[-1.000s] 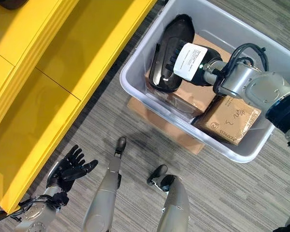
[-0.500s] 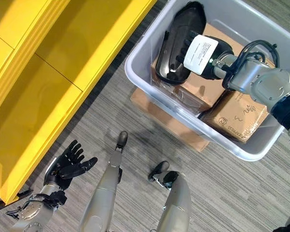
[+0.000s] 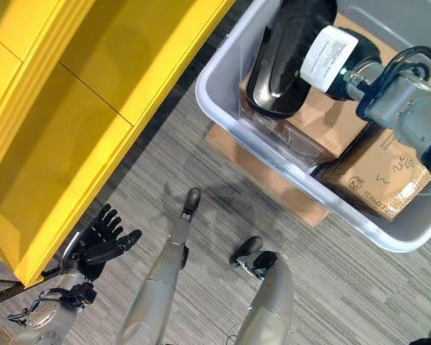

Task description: Move parts from the plastic box to the shelf.

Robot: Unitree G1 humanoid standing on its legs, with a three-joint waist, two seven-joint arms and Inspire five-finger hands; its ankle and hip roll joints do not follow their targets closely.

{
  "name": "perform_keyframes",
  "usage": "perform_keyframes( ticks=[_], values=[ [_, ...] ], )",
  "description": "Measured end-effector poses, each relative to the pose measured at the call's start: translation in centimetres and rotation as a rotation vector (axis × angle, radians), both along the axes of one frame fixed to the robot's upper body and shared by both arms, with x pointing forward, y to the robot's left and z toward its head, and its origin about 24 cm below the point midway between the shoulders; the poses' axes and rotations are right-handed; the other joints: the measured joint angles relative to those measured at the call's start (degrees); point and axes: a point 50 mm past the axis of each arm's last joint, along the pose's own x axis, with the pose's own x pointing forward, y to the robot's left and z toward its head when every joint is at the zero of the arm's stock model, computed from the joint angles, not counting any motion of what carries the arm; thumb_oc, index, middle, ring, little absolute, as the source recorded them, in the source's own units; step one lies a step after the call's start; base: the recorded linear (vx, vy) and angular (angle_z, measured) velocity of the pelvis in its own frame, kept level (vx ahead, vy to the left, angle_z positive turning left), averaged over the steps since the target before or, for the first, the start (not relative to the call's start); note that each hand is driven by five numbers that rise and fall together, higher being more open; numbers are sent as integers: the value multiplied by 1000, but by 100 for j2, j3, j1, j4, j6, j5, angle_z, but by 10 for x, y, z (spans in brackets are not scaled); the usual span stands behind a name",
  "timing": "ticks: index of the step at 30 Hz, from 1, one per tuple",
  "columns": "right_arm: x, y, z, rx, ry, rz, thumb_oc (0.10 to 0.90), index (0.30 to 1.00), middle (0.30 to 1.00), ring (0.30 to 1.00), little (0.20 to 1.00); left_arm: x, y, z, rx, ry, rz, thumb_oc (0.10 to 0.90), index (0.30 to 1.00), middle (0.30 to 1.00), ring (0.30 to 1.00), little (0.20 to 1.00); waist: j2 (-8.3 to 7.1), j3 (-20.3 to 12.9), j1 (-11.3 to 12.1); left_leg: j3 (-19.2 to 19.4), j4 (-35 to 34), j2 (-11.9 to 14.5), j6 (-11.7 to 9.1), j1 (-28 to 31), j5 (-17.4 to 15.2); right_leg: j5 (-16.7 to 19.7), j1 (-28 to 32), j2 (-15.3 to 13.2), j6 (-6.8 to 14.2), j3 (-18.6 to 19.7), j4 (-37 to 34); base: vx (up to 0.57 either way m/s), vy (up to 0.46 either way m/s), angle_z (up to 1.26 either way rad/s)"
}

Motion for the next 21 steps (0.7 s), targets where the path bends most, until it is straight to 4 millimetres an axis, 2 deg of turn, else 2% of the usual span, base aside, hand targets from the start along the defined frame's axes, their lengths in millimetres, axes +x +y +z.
perform_keyframes(
  ticks=[7,16,21],
  values=[
    [-3,-5,10,1,-41,3,900,1000,1000,1000,1000,-1,0,-1,-1,-1,1,900,1000,1000,1000,1000,4,4,5,-22,13,-102,3,-265,4,-83,-406,-118,-84,93,244,14,-1,6],
    [-5,-18,19,11,-105,-42,900,1000,1000,1000,1000,-1,0,1,-3,-10,4,900,1000,1000,1000,1000,8,4,14,-18,60,-248,-1,-481,1,-146,-734,-246,-57,259,416,3,5,4],
    [-7,-14,32,13,-153,-19,900,1000,1000,1000,1000,-1,0,2,-4,-21,7,900,1000,1000,1000,1000,8,4,19,-17,154,-276,7,-672,8,-175,-938,-267,-89,295,505,2,3,1]
  ],
)
